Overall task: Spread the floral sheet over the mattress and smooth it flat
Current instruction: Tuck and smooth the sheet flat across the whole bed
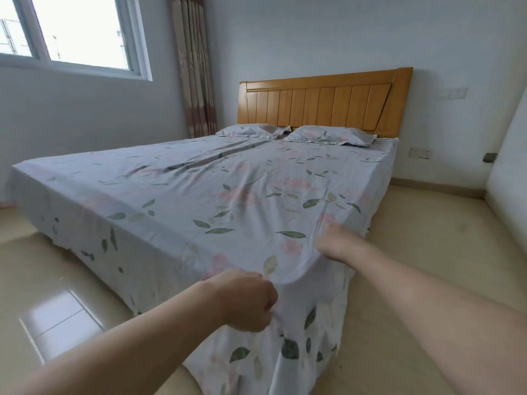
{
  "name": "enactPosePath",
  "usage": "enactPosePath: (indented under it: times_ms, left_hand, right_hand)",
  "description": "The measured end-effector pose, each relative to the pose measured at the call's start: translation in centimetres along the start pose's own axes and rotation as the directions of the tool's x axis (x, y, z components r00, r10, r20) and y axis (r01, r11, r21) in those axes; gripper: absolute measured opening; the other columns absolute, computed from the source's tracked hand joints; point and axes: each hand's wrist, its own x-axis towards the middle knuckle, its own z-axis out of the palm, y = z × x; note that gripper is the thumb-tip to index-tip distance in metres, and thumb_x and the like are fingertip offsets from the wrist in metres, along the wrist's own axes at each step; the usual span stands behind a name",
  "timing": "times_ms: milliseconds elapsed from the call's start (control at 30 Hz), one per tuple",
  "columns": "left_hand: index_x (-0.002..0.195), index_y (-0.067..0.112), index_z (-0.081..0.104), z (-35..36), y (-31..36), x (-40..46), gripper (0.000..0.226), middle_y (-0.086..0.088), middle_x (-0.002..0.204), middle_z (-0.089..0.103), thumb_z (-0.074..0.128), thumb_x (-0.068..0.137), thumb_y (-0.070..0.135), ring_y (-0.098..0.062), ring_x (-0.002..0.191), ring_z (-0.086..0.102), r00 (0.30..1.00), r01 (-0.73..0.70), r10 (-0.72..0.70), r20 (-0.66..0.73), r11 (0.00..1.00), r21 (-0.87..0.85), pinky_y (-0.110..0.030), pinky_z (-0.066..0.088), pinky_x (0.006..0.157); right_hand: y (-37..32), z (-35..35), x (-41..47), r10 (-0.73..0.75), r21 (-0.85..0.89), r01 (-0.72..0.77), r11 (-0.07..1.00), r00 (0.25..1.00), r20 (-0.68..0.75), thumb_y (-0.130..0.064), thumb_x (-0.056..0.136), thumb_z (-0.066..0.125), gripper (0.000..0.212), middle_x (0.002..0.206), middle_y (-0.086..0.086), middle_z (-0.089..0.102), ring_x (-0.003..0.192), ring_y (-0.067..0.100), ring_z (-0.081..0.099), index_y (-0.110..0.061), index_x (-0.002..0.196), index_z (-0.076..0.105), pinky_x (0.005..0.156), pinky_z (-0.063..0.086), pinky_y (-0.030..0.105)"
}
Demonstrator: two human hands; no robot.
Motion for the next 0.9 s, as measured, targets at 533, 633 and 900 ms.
enactPosePath:
  times_ms: [533, 633, 900]
  left_hand:
    - [0.114, 0.021, 0.06, 4.2, -19.6, 2.2, 0.041, 0.0, 0.118, 0.056, 0.026, 0.1, 0.039, -0.021, 0.115, 0.05, 0.97, 0.167, -0.191, -0.151, 0.973, -0.159, -0.032, 0.038, 0.095]
    - [0.082, 0.016, 0.056, 1.3, -22.5, 5.0, 0.025, -0.004, 0.1, 0.062, 0.037, 0.093, 0.026, -0.025, 0.094, 0.057, 0.966, 0.202, -0.228, -0.126, 0.962, -0.186, -0.03, 0.043, 0.074]
    - [0.13, 0.015, 0.047, -4.1, -27.6, 22.6, 0.042, -0.005, 0.14, 0.042, 0.035, 0.091, 0.019, -0.028, 0.128, 0.039, 0.921, 0.187, -0.257, -0.293, 0.951, -0.247, -0.04, 0.03, 0.105]
  right_hand:
    - [-10.6, 12.2, 7.7, 0.004, -0.225, 0.051, 0.973, 0.971, 0.24, -0.063, 0.094, 0.006, 0.069, 0.159, -0.001, -0.021, 0.146, 0.025, -0.019, -0.031, 0.152, -0.011, 0.114, -0.014, 0.054]
    - [-11.4, 9.6, 9.2, 0.026, -0.253, 0.076, 0.964, 0.926, 0.377, -0.065, 0.093, 0.016, 0.073, 0.162, 0.003, -0.008, 0.149, 0.026, -0.004, -0.028, 0.154, 0.0, 0.118, 0.0, 0.05]
    - [-12.8, 3.7, 24.1, 0.013, -0.112, -0.004, 0.994, 0.997, 0.081, -0.039, 0.096, 0.031, 0.041, 0.128, 0.007, 0.051, 0.118, 0.028, 0.048, -0.018, 0.124, 0.051, 0.087, 0.041, 0.036]
